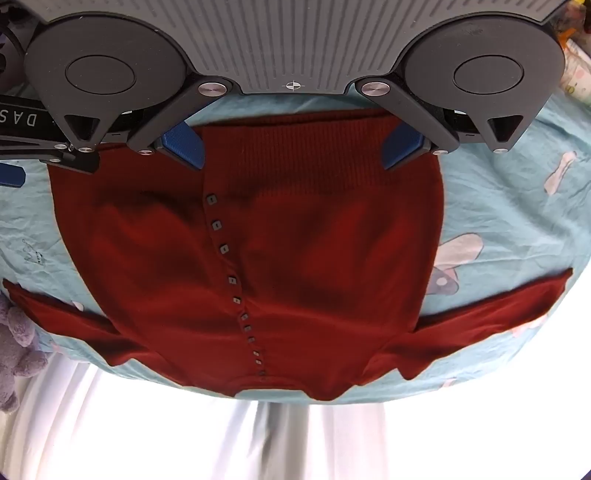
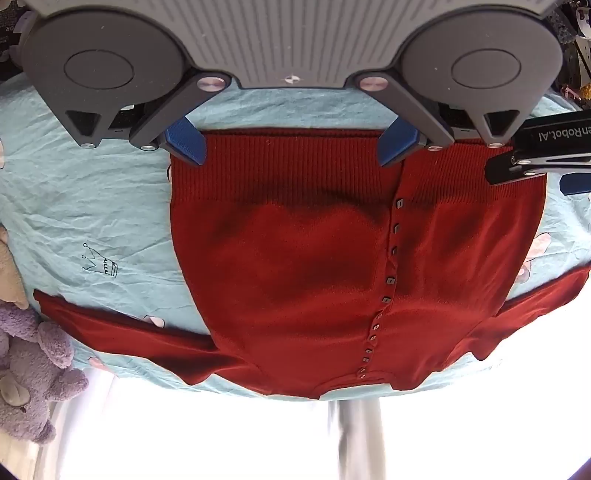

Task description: Fold small clothes

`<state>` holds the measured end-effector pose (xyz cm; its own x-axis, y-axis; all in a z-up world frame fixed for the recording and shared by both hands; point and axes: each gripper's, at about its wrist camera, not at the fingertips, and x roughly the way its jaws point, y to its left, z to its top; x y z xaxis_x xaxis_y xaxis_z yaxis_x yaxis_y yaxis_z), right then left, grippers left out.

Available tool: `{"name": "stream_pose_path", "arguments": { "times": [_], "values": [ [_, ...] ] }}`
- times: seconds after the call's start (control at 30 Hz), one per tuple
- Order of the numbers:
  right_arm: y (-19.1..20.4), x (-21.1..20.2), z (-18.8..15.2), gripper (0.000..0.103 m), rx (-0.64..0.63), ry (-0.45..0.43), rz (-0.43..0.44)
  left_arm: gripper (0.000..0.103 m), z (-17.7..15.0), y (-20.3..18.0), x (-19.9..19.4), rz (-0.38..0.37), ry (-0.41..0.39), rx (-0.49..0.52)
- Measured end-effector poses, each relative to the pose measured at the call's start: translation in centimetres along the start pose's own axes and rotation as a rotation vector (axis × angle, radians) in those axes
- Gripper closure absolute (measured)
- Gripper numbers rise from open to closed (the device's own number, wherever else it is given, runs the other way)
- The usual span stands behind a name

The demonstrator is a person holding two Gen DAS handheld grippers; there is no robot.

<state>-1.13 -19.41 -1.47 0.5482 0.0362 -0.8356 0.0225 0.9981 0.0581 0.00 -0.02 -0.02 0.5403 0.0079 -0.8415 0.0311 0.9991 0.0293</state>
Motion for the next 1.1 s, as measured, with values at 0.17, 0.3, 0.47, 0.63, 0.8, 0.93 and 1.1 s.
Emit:
{"name": "stream_pose_path", "arguments": {
  "times": [0.17,0.3,0.47,0.63,0.8,0.93,1.1],
  "values": [
    [0.1,0.1,-0.1,0.004,-0.004,0.010,0.001,0.000,0.4,0.1,0.1,-0.006,0.013,-0.005],
    [-0.2,0.3,0.5,0.004,-0.005,0.013,0.003,0.000,0.6,0.3,0.1,-0.013,0.015,-0.005],
    [-0.1,0.1,0.2,0.004,-0.007,0.005,-0.003,0.000,0.8,0.2,0.3,-0.013,0.020,-0.008],
    [-0.1,0.2,0.2,0.004,-0.006,0.003,-0.006,0.000,0.1,0.3,0.3,-0.007,0.015,-0.022],
    [-0.1,0.2,0.1,0.004,-0.007,0.004,-0.002,0.000,0.1,0.3,0.3,-0.005,0.017,-0.023],
    [-0.1,0.2,0.1,0.004,-0.003,0.004,-0.001,0.000,0.1,0.4,0.3,-0.004,0.019,-0.023],
    [-0.2,0.2,0.2,0.004,-0.002,0.001,-0.002,0.000,0.1,0.4,0.3,-0.003,0.018,-0.026]
  ]
}}
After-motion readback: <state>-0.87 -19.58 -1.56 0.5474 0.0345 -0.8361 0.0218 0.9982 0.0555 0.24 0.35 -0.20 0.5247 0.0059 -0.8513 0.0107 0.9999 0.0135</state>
